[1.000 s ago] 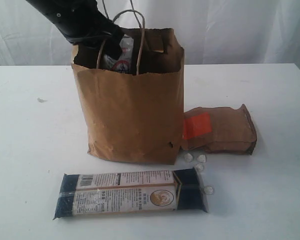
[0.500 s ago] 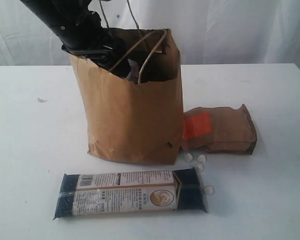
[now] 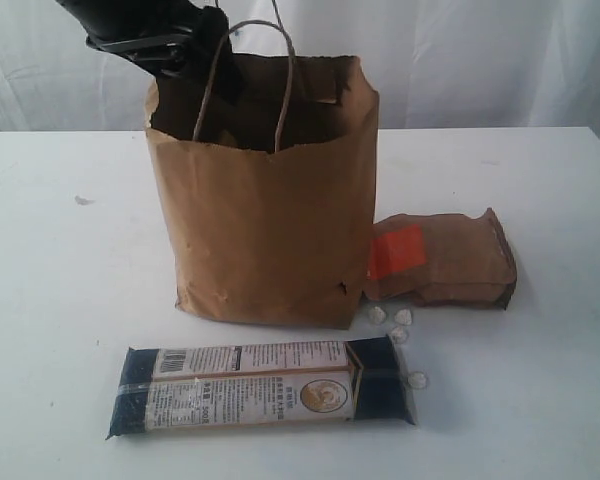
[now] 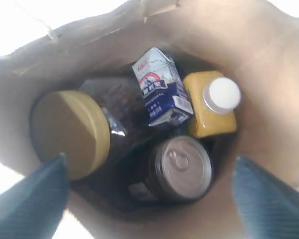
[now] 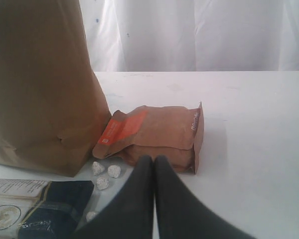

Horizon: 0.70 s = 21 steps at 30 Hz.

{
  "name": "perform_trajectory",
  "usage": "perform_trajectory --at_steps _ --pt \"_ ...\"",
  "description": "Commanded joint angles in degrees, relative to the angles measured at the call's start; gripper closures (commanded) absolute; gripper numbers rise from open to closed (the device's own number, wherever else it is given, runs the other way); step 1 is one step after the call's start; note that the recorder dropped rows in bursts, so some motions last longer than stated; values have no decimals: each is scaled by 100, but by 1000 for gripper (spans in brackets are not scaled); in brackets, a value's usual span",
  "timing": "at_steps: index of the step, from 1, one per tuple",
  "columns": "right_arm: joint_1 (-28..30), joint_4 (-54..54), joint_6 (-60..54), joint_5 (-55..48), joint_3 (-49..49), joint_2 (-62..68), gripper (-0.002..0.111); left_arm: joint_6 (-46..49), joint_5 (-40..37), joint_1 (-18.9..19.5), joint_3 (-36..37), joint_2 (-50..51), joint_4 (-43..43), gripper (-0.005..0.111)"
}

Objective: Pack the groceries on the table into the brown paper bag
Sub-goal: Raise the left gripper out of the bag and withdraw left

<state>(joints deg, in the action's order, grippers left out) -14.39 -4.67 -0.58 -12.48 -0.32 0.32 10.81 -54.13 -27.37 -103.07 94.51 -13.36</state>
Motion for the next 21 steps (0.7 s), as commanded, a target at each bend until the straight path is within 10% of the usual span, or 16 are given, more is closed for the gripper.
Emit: perform_trajectory --at_steps 1,6,21 --pt "22 43 17 -12 32 -32 108 -99 -353 -23 -33 -371 275 50" --pt "22 43 17 -12 32 -32 108 -383 -540 -23 -33 -588 1280 107" --pt "22 43 17 -12 32 -32 108 -1272 -1076 -1 659 -2055 2155 107"
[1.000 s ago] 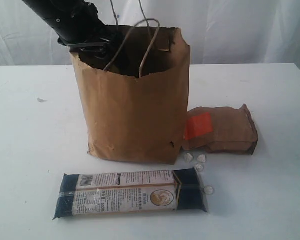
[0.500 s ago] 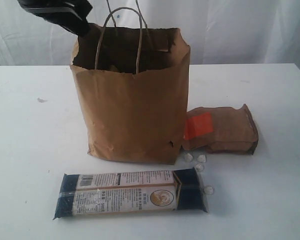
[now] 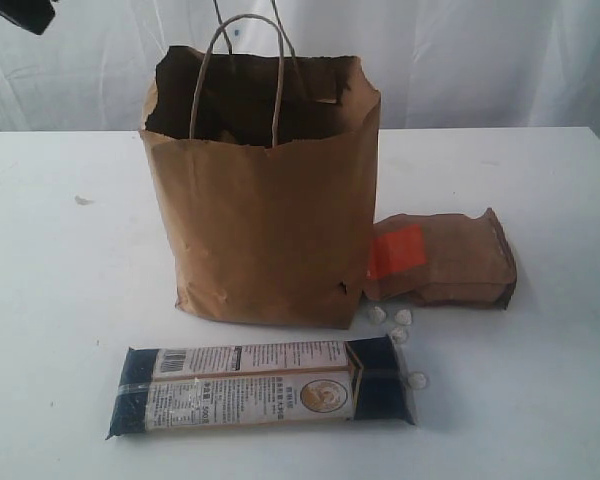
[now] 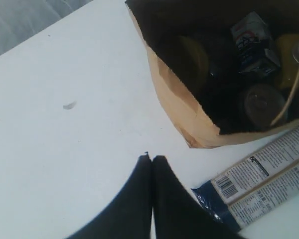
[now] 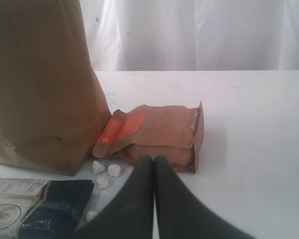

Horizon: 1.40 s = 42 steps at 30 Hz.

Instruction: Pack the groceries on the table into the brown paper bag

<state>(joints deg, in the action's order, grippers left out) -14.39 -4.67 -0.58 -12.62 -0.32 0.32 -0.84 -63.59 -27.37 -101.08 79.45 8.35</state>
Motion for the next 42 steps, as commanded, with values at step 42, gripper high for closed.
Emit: perform_trajectory --at_steps 42 --pt "22 32 181 0 32 -32 108 -177 2738 -1 6043 -5742 -2435 107"
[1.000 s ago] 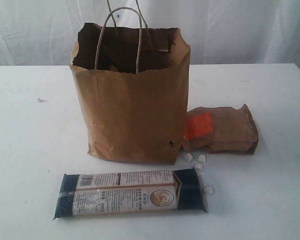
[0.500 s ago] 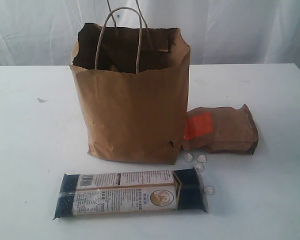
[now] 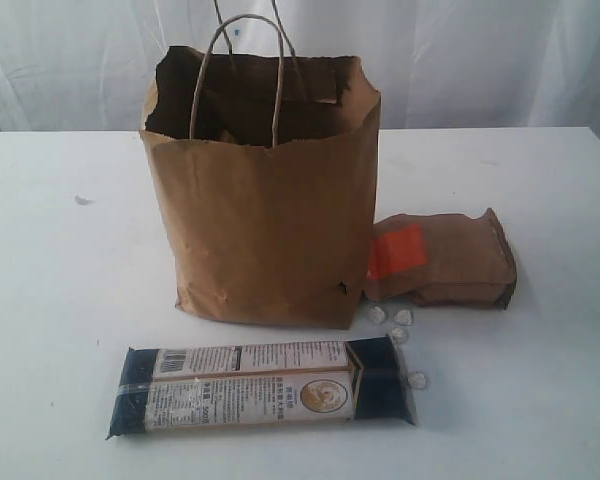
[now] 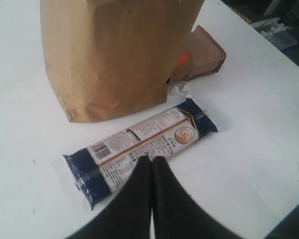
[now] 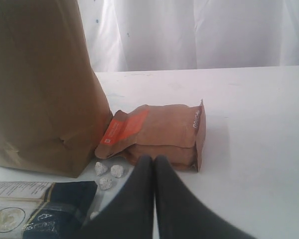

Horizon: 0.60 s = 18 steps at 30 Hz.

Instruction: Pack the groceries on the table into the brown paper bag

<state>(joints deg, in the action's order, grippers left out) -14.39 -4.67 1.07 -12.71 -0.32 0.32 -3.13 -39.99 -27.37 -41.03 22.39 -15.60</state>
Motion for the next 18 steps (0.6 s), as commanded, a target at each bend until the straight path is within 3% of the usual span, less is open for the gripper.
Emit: perform_trajectory --at_steps 1,2,4,6,10,18 --pt "22 32 16 9 32 -32 108 52 642 -1 37 -36 -40 107" --pt "22 32 16 9 32 -32 108 52 833 -1 49 -36 -51 107" --pt "22 32 16 9 32 -32 108 52 2019 -1 604 -68 -88 107" --pt "22 32 16 9 32 -32 108 41 2603 -1 1258 -376 26 107" --pt "22 32 16 9 32 -32 108 41 2843 271 2410 -1440 199 107" --pt "22 32 16 9 32 -32 108 41 2812 1204 3573 -2239 60 107"
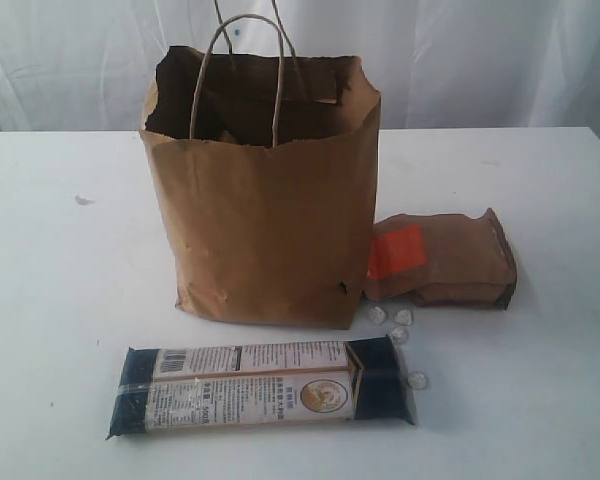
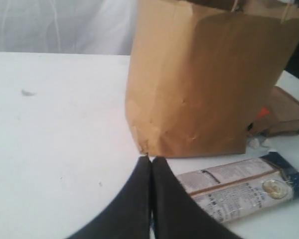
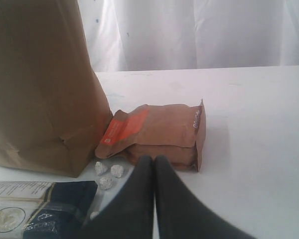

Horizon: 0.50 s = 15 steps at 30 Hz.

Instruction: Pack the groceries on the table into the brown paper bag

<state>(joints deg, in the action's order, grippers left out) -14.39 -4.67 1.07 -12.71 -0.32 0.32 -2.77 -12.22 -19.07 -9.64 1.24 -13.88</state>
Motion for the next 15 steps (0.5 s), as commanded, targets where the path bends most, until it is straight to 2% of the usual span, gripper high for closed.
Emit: perform_trajectory --at_steps 1,4,9,15 --pt "22 32 16 9 32 -32 108 5 -26 450 465 -124 -112 107" --pt "22 32 16 9 32 -32 108 5 -109 575 553 -124 -85 107" --pt "22 32 16 9 32 -32 108 5 47 575 935 -124 57 107" --pt "22 32 16 9 32 -32 108 5 23 575 964 -124 309 107"
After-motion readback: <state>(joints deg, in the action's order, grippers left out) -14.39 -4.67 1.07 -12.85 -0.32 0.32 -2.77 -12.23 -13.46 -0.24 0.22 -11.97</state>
